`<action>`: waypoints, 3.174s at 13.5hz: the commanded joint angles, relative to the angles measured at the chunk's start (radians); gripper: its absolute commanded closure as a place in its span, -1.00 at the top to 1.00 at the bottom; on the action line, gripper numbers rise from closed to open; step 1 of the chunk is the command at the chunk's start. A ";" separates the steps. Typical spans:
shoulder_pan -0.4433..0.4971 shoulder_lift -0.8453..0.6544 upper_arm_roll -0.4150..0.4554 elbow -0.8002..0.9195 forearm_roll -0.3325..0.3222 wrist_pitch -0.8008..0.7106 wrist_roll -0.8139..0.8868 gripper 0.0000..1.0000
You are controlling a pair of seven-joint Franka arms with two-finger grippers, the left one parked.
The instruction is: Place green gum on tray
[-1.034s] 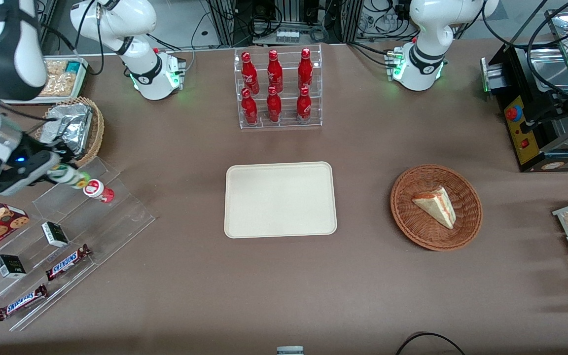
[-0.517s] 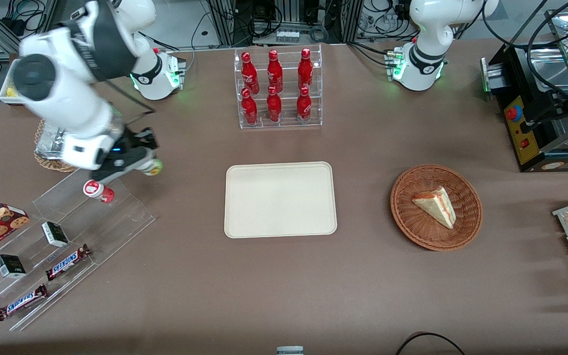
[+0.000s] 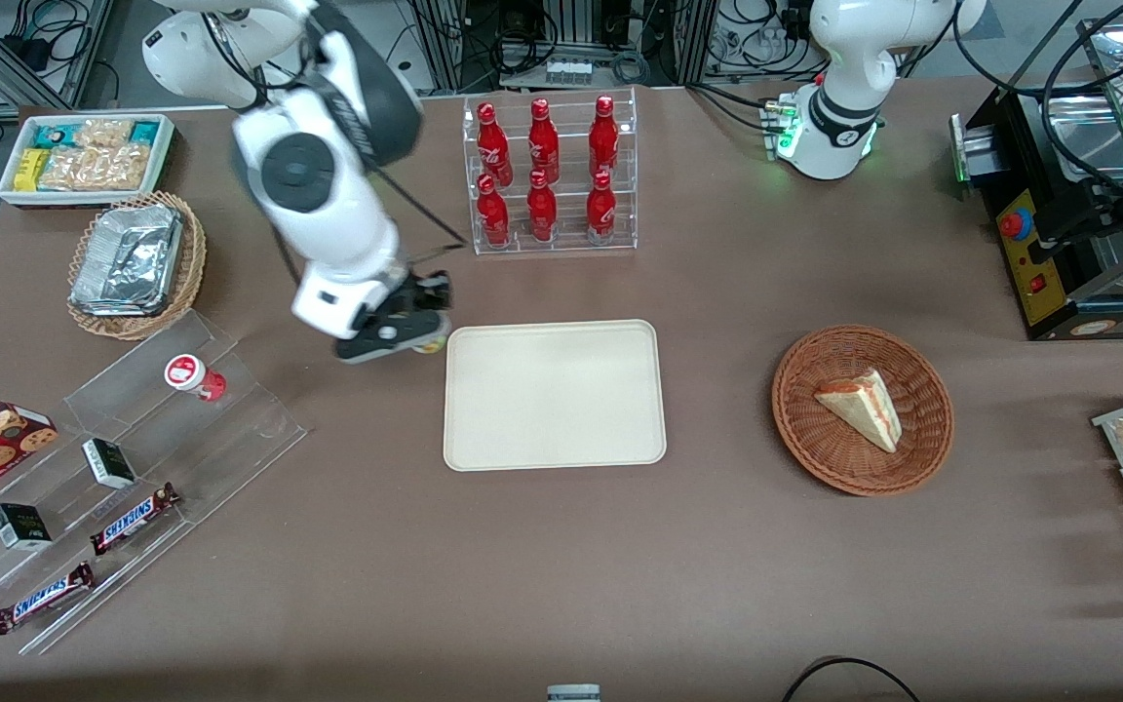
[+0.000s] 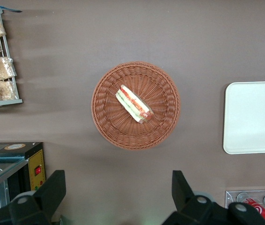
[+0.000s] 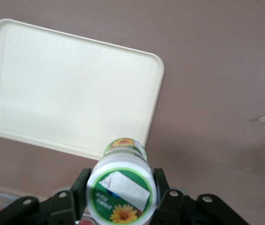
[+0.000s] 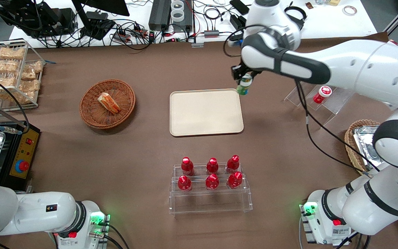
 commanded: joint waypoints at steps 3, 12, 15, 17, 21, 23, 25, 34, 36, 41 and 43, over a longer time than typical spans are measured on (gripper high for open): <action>0.104 0.200 -0.015 0.075 0.019 0.187 0.191 -1.00; 0.199 0.423 -0.017 0.158 0.006 0.336 0.331 -1.00; 0.199 0.437 -0.017 0.158 0.005 0.344 0.330 -1.00; 0.201 0.441 -0.017 0.152 0.005 0.355 0.331 -1.00; 0.199 0.452 -0.017 0.154 0.003 0.364 0.330 -0.95; 0.199 0.457 -0.017 0.154 0.003 0.375 0.330 -0.88; 0.199 0.457 -0.017 0.154 0.003 0.375 0.328 -0.62; 0.179 0.432 -0.018 0.151 0.017 0.362 0.331 0.98; 0.178 0.360 -0.024 0.122 0.019 0.338 0.328 0.98; 0.121 0.144 -0.024 0.057 0.017 0.154 0.316 0.98; 0.077 0.040 -0.023 0.025 0.019 0.059 0.261 0.98</action>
